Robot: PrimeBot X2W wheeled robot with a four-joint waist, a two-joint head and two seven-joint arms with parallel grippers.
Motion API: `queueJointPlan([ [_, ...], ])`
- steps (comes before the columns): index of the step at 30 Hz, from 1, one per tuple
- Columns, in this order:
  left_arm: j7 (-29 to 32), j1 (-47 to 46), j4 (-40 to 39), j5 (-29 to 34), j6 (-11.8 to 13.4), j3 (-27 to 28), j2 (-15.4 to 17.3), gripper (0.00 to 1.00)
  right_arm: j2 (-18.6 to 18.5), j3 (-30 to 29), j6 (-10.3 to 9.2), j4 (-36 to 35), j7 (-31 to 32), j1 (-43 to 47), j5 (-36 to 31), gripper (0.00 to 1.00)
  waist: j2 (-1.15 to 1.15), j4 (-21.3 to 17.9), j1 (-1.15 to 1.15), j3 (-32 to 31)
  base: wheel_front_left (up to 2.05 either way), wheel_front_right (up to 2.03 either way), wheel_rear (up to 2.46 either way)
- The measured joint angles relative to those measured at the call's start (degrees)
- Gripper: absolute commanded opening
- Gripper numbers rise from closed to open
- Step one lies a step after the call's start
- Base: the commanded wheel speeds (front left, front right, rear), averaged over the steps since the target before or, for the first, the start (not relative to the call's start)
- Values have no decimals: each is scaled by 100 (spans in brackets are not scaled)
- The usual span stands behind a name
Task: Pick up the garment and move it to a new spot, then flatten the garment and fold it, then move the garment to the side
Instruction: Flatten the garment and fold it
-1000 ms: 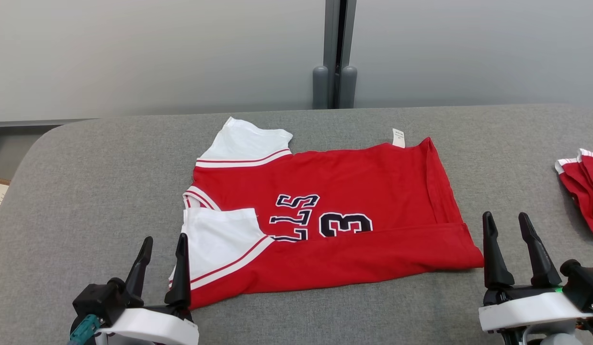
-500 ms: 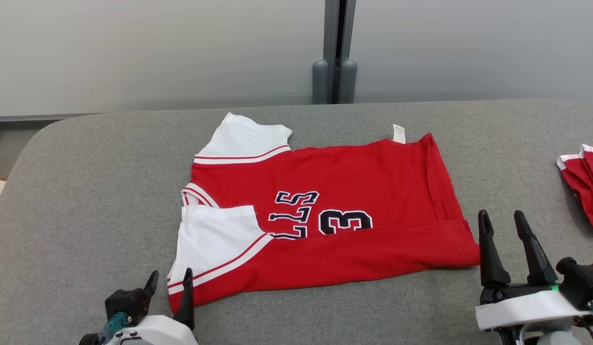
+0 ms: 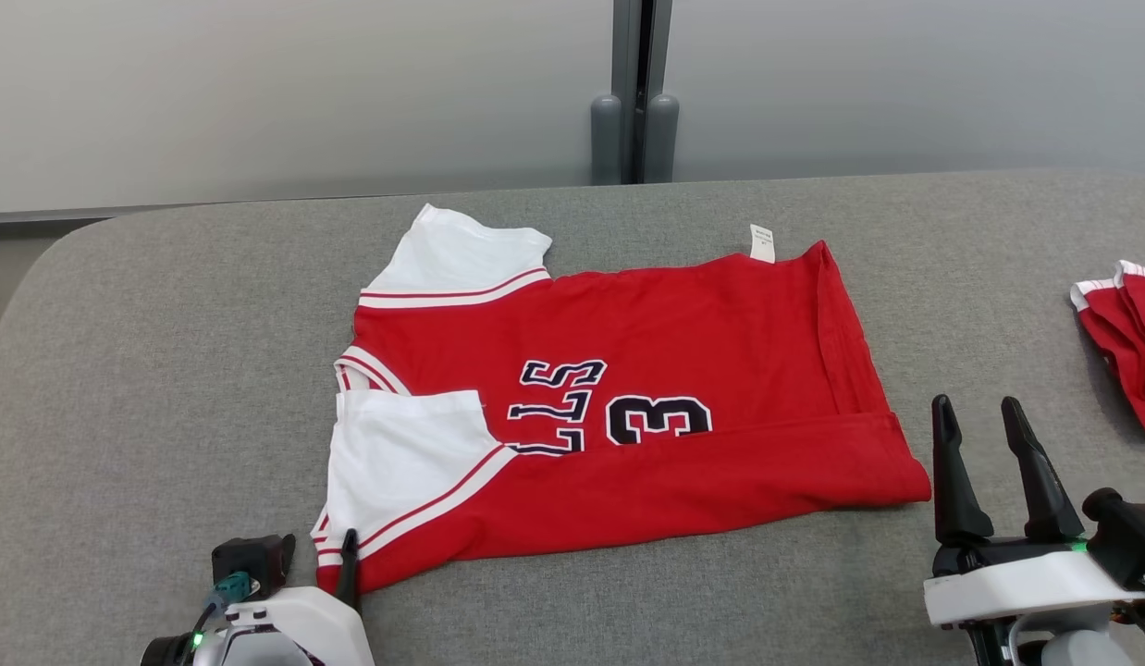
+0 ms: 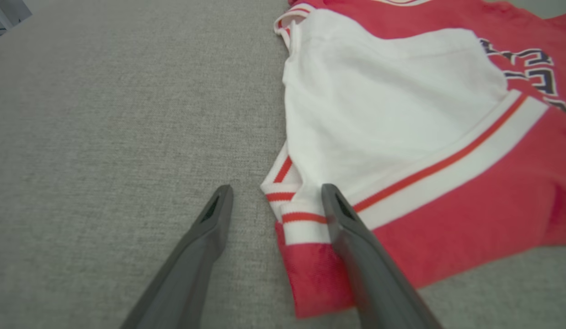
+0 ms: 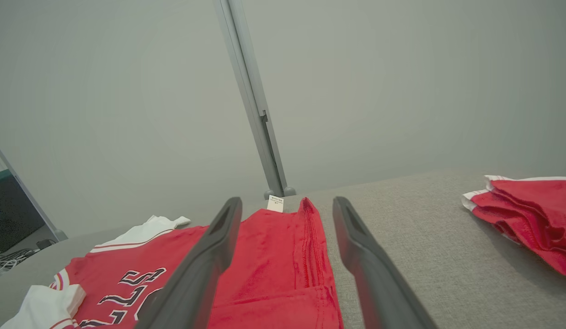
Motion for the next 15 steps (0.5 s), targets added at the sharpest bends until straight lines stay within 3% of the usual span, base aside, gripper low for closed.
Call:
queueJointPlan([
  [1, 1, -32, 47, -14, -45, -20, 5, 20, 7, -25, 0, 4, 0, -8, 0, 100, 0, -2, 0, 3, 0, 0, 0],
  [2, 16, -65, 96, -16, -96, -54, 9, 0, 15, -60, 0, 22, 0, -12, -3, 100, 0, -2, 0, 4, 0, 0, 0],
  [6, -25, -140, 177, -64, -271, -118, -5, 0, 56, -286, 0, 324, -1, -14, -56, 100, 0, 19, 0, -8, 0, 0, 0],
  [15, -364, -151, -364, -67, -277, -92, 5, 0, 189, -448, 0, 1701, 211, -373, 86, 100, 0, 189, 0, -14, 0, 0, 0],
])
